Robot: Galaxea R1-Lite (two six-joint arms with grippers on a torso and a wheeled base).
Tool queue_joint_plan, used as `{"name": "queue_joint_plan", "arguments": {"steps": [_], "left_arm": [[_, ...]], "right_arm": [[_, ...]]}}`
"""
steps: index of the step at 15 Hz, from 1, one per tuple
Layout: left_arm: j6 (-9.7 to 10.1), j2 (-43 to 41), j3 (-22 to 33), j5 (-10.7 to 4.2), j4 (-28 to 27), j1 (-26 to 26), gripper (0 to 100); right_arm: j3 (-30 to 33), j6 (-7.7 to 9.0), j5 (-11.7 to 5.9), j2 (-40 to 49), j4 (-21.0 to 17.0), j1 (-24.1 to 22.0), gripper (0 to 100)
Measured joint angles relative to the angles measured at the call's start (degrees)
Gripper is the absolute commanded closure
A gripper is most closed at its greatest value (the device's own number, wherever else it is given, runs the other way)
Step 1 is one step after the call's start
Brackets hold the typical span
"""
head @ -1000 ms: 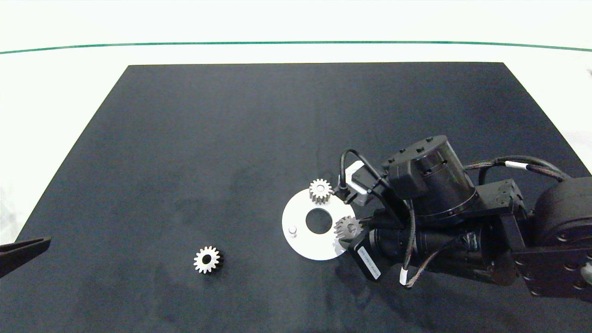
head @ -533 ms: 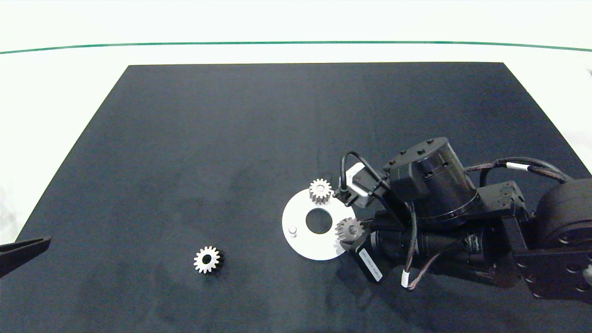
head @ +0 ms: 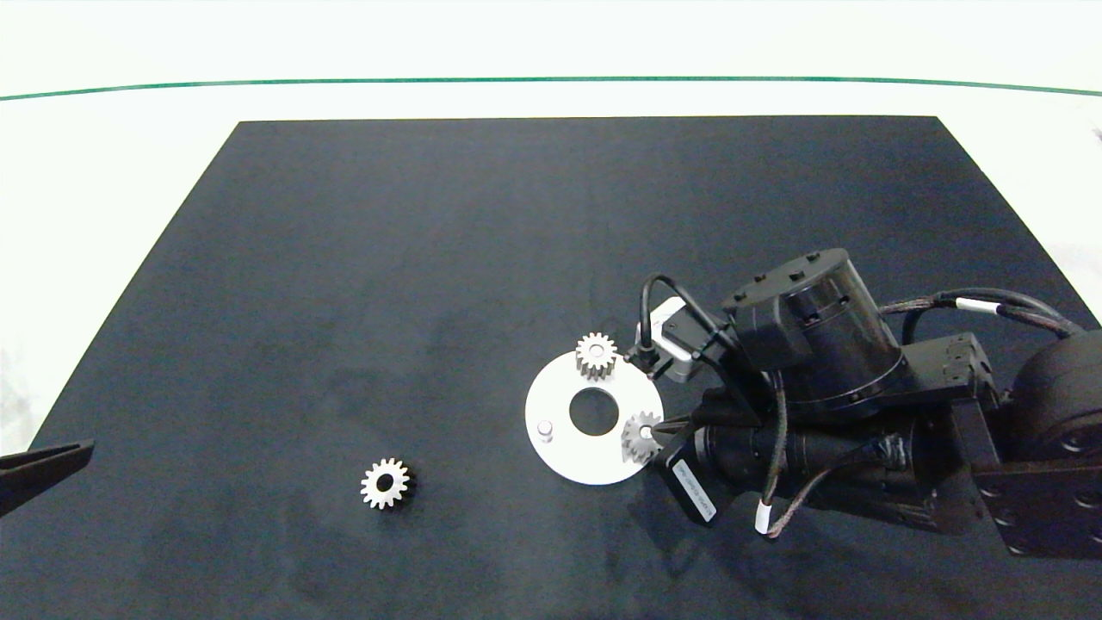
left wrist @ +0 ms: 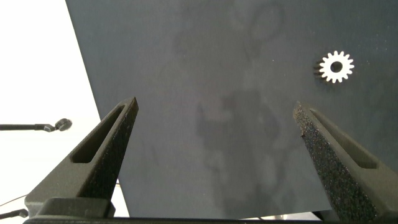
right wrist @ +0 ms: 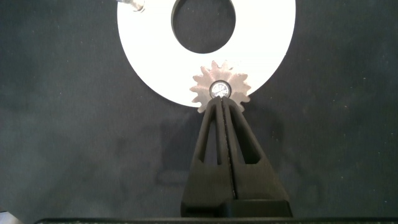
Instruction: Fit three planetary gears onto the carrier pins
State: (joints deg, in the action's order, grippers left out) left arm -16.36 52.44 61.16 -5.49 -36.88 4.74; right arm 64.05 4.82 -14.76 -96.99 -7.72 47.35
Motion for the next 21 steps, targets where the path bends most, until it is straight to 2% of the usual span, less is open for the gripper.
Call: {"name": "queue_joint_plan", "arguments": {"steps": [3, 6, 7, 8, 9, 11, 12, 13, 15, 17, 18, 20, 21], "left_arm": [[0.18, 0.22, 0.02, 0.12, 0.09, 0.00, 0], [0.71, 1.19, 0.00, 0.34, 0.59, -0.01, 0], [1.27, 1.60, 0.05, 0.34, 1.96, -0.04, 0], [2.69, 1.90, 0.00, 0.37, 2.49, -0.04, 0], [4.66, 2.13, -0.28, 0.41, 2.71, 0.49, 0], [6.94, 2.46, -0.88, 0.30, 3.95, 4.79, 0], [7.79, 2.60, -1.00, 0.12, 5.96, 7.55, 0], [8.20, 2.96, -1.11, 0.06, 7.50, 10.19, 0], [8.48, 5.13, -1.33, 0.04, 8.30, 13.23, 0], [9.09, 8.50, -1.77, 0.01, 8.98, 16.20, 0], [10.19, 10.14, -2.07, 0.01, 9.68, 18.04, 0], [12.53, 13.63, -3.95, -0.13, 14.12, 22.30, 0], [12.86, 15.19, -5.66, -0.73, 16.62, 23.89, 0]], "right_arm": [[-1.54, 0.04, -0.11, 3.05, -0.05, -0.05, 96], [-5.64, 0.11, -0.20, 11.54, -0.52, -0.11, 96], [-7.11, 0.13, -0.20, 15.04, -0.62, -0.33, 96], [-8.73, 0.09, -0.22, 18.98, -0.72, -0.63, 96], [-10.08, 0.02, -0.22, 22.69, -0.82, -0.90, 0], [-12.97, -0.07, -0.23, 30.12, -1.10, -1.44, 0], [-14.30, 0.69, -0.26, 33.02, -1.26, -1.73, 0], [-15.10, 1.82, -0.26, 35.26, -1.29, -1.95, 0], [-15.93, 2.82, -0.28, 38.64, -1.38, -2.23, 0], [-16.46, 3.23, -0.26, 41.53, -2.80, -2.32, 0], [-16.53, 3.69, -0.23, 42.74, -3.47, -2.32, 0], [-16.57, 5.49, -0.22, 44.79, -3.57, -2.26, 0], [-16.90, 5.71, -0.17, 45.56, -3.69, -2.21, 0]]}}
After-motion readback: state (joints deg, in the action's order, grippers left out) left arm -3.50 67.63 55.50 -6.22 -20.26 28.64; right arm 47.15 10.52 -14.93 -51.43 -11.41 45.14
